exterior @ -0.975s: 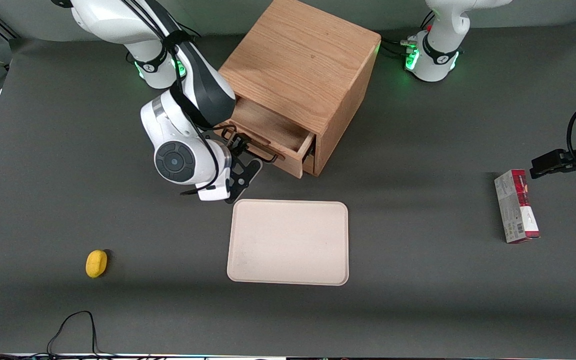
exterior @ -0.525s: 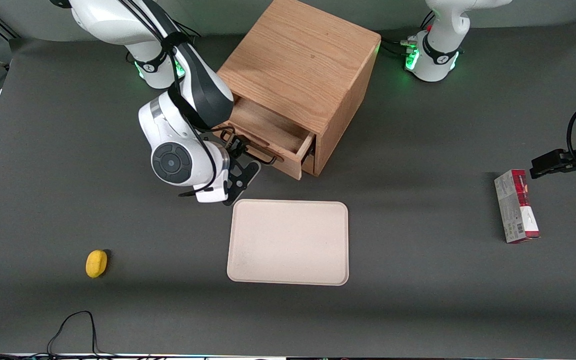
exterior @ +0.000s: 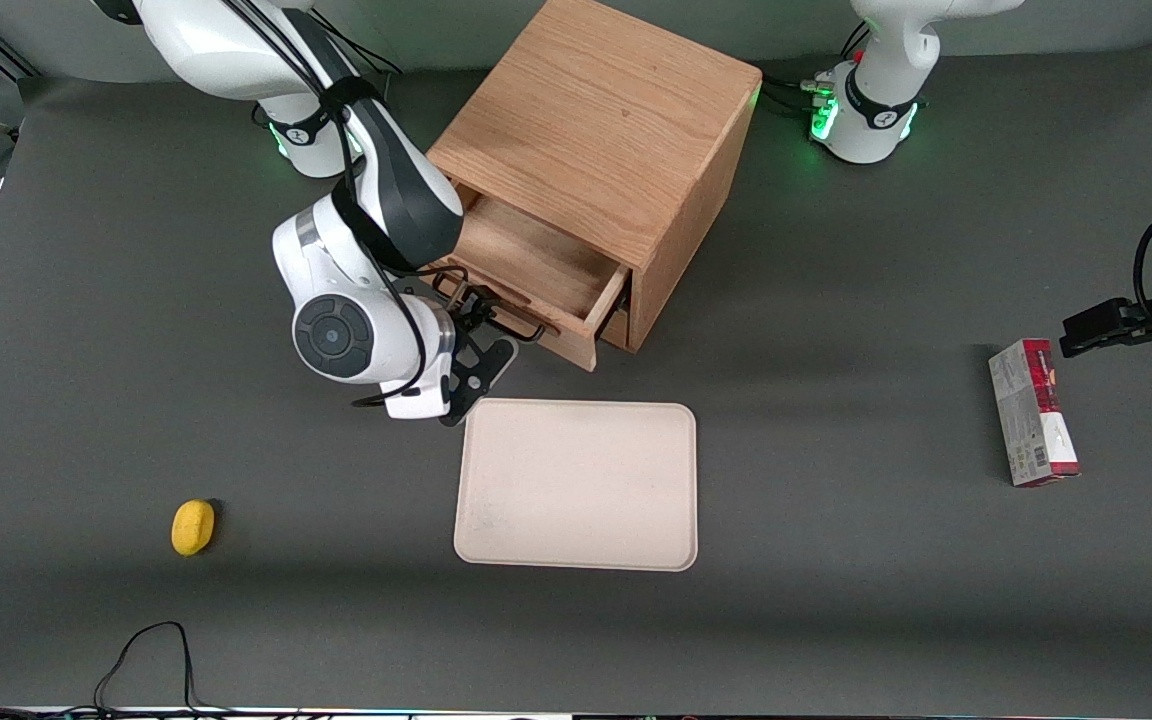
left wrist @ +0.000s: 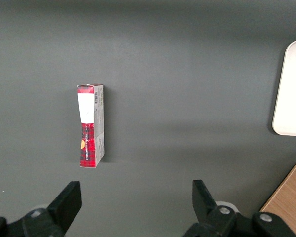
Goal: Open upper drawer
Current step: 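Pull the upper drawer outward by its handle with the right gripper, then keep pulling the drawer further out with the right gripper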
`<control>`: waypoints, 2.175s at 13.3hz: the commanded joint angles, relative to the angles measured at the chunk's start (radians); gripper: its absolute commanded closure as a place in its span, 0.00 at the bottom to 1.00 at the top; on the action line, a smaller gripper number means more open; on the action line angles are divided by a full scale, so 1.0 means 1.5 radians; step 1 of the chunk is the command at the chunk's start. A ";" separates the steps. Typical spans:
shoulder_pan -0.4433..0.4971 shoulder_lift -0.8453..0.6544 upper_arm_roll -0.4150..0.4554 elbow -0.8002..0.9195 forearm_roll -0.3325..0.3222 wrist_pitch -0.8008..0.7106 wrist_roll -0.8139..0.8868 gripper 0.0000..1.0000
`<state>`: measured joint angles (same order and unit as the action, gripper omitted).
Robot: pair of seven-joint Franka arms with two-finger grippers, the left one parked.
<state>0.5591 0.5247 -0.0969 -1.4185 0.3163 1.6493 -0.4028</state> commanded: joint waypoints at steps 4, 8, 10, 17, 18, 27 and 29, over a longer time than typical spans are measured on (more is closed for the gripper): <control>-0.028 0.028 -0.002 0.051 0.014 -0.003 -0.028 0.00; -0.046 0.037 -0.001 0.070 0.016 -0.003 -0.028 0.00; -0.050 0.045 -0.002 0.088 0.015 -0.003 -0.028 0.00; -0.071 0.054 -0.002 0.095 0.009 0.008 -0.030 0.00; -0.077 0.056 -0.002 0.095 0.010 0.009 -0.030 0.00; -0.077 0.084 -0.002 0.129 0.008 0.019 -0.025 0.00; -0.079 0.094 -0.003 0.145 0.007 0.019 -0.024 0.00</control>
<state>0.4488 0.6175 -0.0975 -1.2734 0.3163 1.6743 -0.4206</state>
